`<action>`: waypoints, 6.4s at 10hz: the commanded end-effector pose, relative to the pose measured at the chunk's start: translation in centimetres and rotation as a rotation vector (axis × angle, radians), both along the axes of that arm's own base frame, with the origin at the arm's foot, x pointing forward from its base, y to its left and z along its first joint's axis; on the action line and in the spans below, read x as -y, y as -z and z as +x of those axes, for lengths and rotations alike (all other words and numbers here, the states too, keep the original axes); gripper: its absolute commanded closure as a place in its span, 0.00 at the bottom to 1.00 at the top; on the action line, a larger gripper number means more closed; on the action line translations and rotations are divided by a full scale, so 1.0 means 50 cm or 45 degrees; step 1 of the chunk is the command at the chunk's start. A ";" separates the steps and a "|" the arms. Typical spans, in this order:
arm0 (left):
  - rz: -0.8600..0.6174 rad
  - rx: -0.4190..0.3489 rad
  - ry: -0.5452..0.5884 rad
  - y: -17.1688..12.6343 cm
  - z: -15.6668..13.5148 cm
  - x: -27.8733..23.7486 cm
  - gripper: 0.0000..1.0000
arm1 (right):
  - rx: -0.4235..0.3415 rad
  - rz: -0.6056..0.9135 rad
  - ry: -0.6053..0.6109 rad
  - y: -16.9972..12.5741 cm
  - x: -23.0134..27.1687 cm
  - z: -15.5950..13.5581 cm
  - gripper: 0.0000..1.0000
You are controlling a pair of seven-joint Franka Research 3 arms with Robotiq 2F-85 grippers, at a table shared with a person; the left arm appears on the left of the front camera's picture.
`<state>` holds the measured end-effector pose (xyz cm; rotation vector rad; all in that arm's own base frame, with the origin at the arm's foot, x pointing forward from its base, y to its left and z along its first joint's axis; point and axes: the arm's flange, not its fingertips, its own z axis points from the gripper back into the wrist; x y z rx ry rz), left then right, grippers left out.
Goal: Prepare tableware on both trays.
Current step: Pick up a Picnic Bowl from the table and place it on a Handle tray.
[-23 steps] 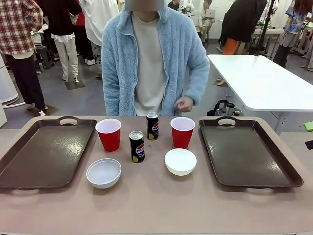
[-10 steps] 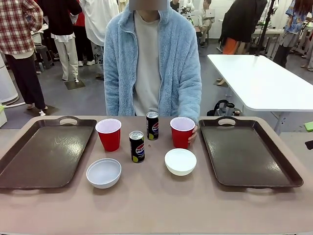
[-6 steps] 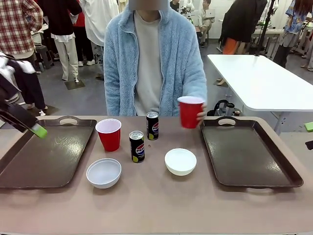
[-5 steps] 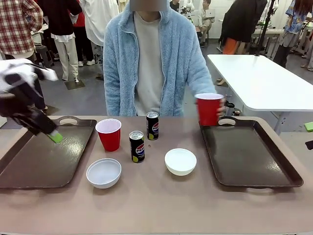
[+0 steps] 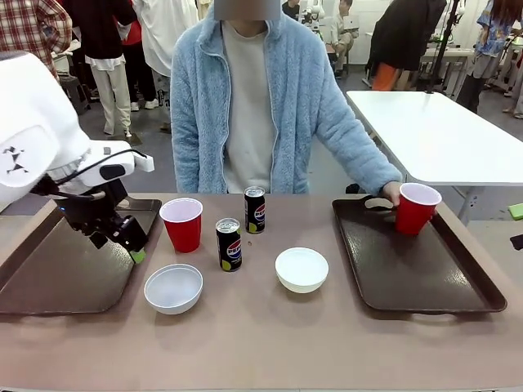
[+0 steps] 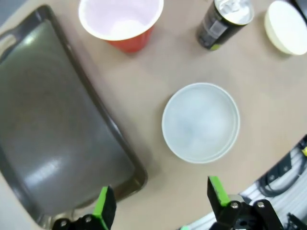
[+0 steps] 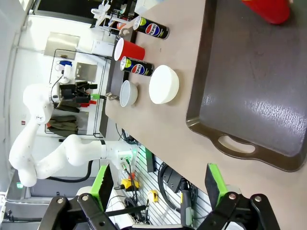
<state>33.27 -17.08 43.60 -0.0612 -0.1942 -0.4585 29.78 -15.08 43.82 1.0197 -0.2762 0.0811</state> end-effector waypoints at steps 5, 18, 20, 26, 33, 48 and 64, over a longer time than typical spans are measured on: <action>-0.016 -0.033 0.032 0.005 0.016 0.001 0.00 | 0.012 0.027 0.002 0.000 0.001 0.003 0.00; 0.127 -0.038 -0.140 0.195 0.112 0.117 1.00 | 0.012 0.027 0.002 0.000 0.001 0.003 0.00; 0.135 -0.061 -0.157 0.194 0.115 0.119 0.89 | 0.012 0.027 0.002 0.000 0.001 0.003 0.00; 0.063 -0.173 -0.214 0.129 0.105 0.082 1.00 | 0.012 0.027 0.002 0.000 0.001 0.003 0.00; -0.116 -0.028 -0.319 -0.097 0.091 -0.134 1.00 | 0.012 0.027 0.002 0.000 0.001 0.003 0.00; 0.056 -0.056 -0.135 -0.065 -0.076 -0.437 1.00 | 0.012 0.027 0.002 0.000 0.001 0.003 0.00; -0.006 -0.036 -0.330 0.098 0.182 -0.267 1.00 | 0.012 0.027 0.002 0.000 0.001 0.003 0.00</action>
